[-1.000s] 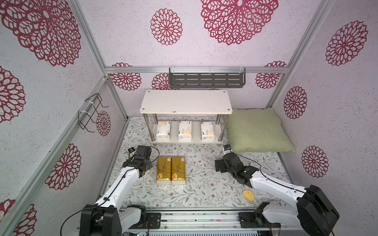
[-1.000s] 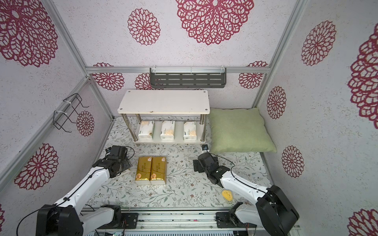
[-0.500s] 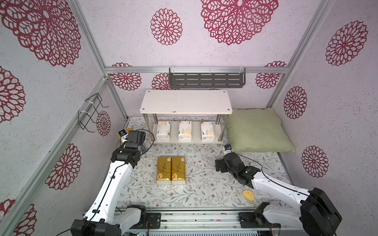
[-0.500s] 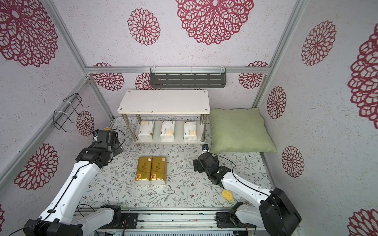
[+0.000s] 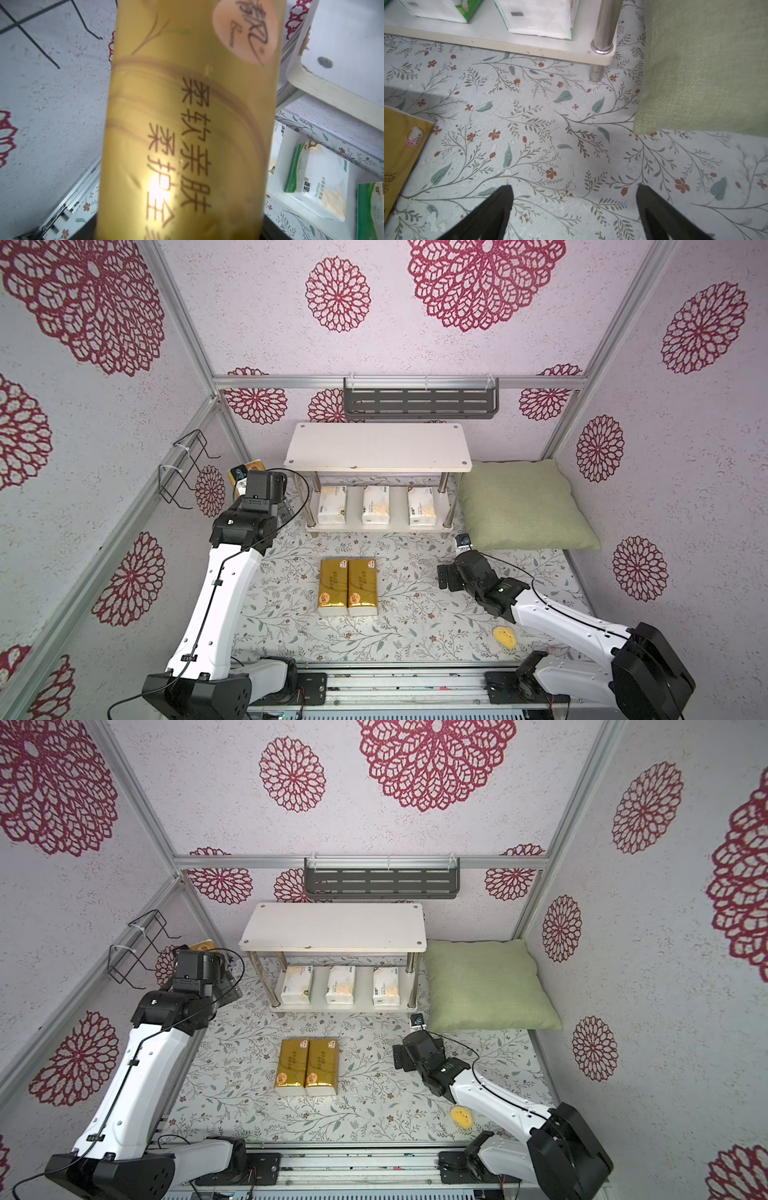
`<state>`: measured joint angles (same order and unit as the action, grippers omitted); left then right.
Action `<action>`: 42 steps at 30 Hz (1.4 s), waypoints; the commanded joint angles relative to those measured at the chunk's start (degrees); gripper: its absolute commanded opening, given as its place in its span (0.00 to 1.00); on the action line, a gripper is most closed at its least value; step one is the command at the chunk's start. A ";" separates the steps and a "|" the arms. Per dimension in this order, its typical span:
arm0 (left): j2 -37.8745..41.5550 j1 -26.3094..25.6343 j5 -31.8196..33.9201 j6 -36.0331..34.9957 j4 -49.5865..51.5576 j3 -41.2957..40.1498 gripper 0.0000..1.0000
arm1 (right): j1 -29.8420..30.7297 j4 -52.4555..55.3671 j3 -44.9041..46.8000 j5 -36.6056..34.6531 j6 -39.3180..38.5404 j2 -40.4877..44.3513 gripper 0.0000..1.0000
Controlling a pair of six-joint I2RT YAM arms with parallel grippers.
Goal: Place the tissue boxes on the shelf by color
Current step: Place a box of tissues on the shelf.
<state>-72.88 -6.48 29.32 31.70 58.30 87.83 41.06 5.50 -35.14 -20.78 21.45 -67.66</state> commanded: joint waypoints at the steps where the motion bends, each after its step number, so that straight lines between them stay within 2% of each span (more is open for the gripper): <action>1: -1.22 -0.02 0.53 -2.75 -0.58 4.88 0.78 | 0.25 0.45 -2.13 -0.95 -0.36 1.08 0.99; 4: -2.50 -0.41 -2.90 -4.16 -1.48 7.99 0.78 | 0.27 0.08 -2.13 -0.77 -0.13 0.92 0.99; 9: -4.47 -1.43 -4.80 -8.15 -1.57 12.72 0.78 | 0.33 0.37 -2.02 -0.78 0.25 0.71 0.99; 17: -10.17 -1.87 -10.95 -13.97 3.17 25.08 0.80 | 0.43 1.18 -2.76 -0.93 0.19 0.64 0.99; 23: -15.20 -1.78 -21.25 -17.09 5.24 32.17 0.82 | 0.77 0.90 -2.98 -0.84 0.52 -0.01 0.99; 26: -18.19 -1.75 -24.38 -17.01 5.72 35.24 0.82 | 1.04 1.18 -2.98 -1.24 0.61 -0.06 0.99; 34: -25.02 -1.61 -29.32 -16.18 4.71 41.97 0.82 | 1.13 2.14 -2.04 -1.99 0.92 1.54 0.99; 42: -31.66 -1.52 -29.22 -16.36 6.52 49.45 0.83 | 1.22 1.70 -1.69 -1.99 1.13 1.42 0.99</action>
<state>-103.46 -7.94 0.82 16.03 65.58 134.63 41.95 7.40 -36.21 -21.21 21.65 -67.40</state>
